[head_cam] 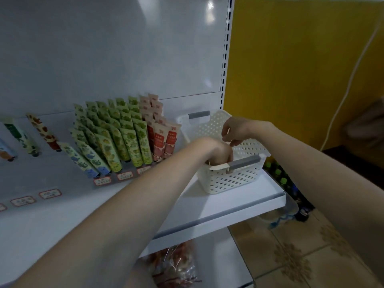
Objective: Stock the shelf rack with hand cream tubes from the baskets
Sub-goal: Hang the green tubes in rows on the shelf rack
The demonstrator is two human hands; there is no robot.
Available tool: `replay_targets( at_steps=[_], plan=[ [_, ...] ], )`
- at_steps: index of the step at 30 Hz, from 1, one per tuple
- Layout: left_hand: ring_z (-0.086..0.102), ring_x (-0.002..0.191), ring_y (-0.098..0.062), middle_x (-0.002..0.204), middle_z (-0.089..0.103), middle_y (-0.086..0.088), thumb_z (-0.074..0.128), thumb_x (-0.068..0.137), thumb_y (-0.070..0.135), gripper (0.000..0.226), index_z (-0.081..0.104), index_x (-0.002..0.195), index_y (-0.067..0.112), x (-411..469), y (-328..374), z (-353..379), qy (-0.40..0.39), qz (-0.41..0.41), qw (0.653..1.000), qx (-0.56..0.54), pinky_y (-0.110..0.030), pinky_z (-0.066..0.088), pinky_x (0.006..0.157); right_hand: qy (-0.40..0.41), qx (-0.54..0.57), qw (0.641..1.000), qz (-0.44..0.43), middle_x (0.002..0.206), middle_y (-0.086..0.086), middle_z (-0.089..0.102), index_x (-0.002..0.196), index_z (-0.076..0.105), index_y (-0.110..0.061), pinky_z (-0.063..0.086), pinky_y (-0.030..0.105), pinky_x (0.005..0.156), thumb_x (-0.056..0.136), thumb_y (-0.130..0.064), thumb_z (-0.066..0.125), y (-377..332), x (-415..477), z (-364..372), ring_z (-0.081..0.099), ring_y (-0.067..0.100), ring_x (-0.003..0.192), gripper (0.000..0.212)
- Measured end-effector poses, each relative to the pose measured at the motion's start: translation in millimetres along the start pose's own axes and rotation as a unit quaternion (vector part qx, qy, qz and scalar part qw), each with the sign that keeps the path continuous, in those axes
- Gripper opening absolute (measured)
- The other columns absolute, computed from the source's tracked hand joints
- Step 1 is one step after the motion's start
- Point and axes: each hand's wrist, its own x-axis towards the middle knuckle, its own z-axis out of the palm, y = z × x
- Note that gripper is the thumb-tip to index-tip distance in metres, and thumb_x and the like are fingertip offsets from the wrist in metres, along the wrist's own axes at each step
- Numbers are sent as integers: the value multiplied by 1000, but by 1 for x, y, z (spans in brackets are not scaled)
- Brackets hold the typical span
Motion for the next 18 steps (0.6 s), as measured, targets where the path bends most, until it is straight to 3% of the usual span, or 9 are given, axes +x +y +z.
replay_targets(
  at_steps=[3,6,7,8,10,11,13,18],
  plan=[
    [50,94,-25,118,53,-10,43,97,22,36,47,129,7,14,-2,5,-15,-40,999,-32,-33,41,80,-18,-29,999,-7,109,16,64,115,57,0,56,27,73,93,-12,55,-2,2,5,67,22,89,25],
    [45,121,-34,139,41,-19,38,96,21,45,34,138,6,17,0,11,-12,-73,992,-98,-42,38,97,-34,-48,998,-11,107,16,63,116,56,0,55,25,70,93,-12,54,-2,2,9,67,22,87,26],
    [46,119,-33,140,40,-20,37,97,18,45,33,140,5,16,0,11,-6,-70,991,-111,-41,39,97,-36,-51,998,-12,107,15,63,117,56,0,55,25,70,93,-12,54,-1,2,8,67,21,87,27],
    [53,104,-28,134,46,-20,37,96,14,45,34,139,2,15,1,11,6,-58,992,-113,-37,43,88,-37,-52,998,-13,107,14,63,117,55,0,55,25,69,93,-12,54,-1,0,7,67,21,86,27],
    [47,69,-17,98,57,-13,40,94,5,38,45,131,-3,9,2,8,49,-34,995,-79,-25,40,62,-29,-45,998,-18,102,11,63,117,56,-1,55,22,66,94,-14,53,0,-4,0,66,16,79,27],
    [45,67,-17,90,56,-10,42,93,2,32,52,123,-3,6,3,6,83,-26,995,-48,-24,38,59,-16,-38,999,-24,97,9,63,116,56,-1,54,21,64,94,-15,52,0,-7,-4,64,12,74,26],
    [49,78,-19,93,55,-8,49,88,0,21,57,107,4,-1,2,3,155,-26,987,-17,-25,40,66,26,-11,999,-45,93,10,64,112,57,-1,54,26,68,96,-19,49,0,-16,-16,61,12,71,26],
    [57,87,-22,97,60,-6,55,88,8,13,58,100,6,-34,-12,-4,341,-2,935,-93,-32,45,72,136,124,980,-81,101,10,66,104,59,-9,53,36,84,96,-40,44,-1,-49,-39,65,21,92,36]
  ],
)
